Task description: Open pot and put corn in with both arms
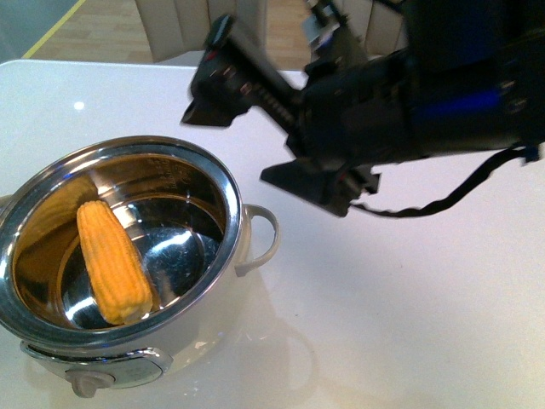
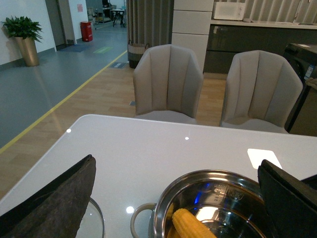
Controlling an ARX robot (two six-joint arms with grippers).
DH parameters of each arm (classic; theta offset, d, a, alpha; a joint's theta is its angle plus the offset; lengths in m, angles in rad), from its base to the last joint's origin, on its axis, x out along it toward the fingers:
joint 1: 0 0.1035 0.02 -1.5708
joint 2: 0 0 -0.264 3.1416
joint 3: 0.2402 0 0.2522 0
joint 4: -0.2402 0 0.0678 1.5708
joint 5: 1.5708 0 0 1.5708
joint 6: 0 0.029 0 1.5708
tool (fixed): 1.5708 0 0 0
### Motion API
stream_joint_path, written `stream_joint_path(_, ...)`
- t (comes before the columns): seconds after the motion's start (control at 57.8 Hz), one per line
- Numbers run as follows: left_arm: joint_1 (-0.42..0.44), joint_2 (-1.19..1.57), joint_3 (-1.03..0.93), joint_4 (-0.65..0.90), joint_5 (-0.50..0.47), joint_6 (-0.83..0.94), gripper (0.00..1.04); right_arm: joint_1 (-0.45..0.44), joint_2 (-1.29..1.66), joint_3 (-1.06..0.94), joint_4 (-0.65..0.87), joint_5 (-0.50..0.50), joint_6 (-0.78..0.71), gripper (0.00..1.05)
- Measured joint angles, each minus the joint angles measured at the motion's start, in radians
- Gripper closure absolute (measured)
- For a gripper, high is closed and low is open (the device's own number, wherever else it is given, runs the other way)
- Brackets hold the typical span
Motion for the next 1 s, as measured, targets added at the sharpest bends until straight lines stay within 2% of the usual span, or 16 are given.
stream_joint_path(0.138,0.000,0.000,0.000,0.000,0.000,0.000,0.07,-0.124,-0.103,-0.061,-0.029,0.009,-0.032,0.09)
stream_joint_path(0.208,0.000,0.000,0.000,0.000,0.000,0.000,0.07,-0.195,-0.169,-0.100,-0.092,0.054,-0.113,0.09)
stream_joint_path(0.329,0.000,0.000,0.000,0.000,0.000,0.000,0.07,-0.276,-0.274,-0.171,-0.165,0.077,-0.265,0.09)
stream_joint_path(0.537,0.000,0.000,0.000,0.000,0.000,0.000,0.07,-0.401,-0.512,-0.331,-0.212,0.098,-0.475,0.09)
stream_joint_path(0.623,0.000,0.000,0.000,0.000,0.000,0.000,0.07,-0.437,-0.605,-0.387,-0.248,0.100,-0.531,0.09)
stream_joint_path(0.796,0.000,0.000,0.000,0.000,0.000,0.000,0.07,-0.503,-0.888,-0.465,-0.427,0.113,-0.624,0.09)
stream_joint_path(1.004,0.000,0.000,0.000,0.000,0.000,0.001,0.07,-0.519,-1.184,-0.474,-0.607,0.162,-0.683,0.09)
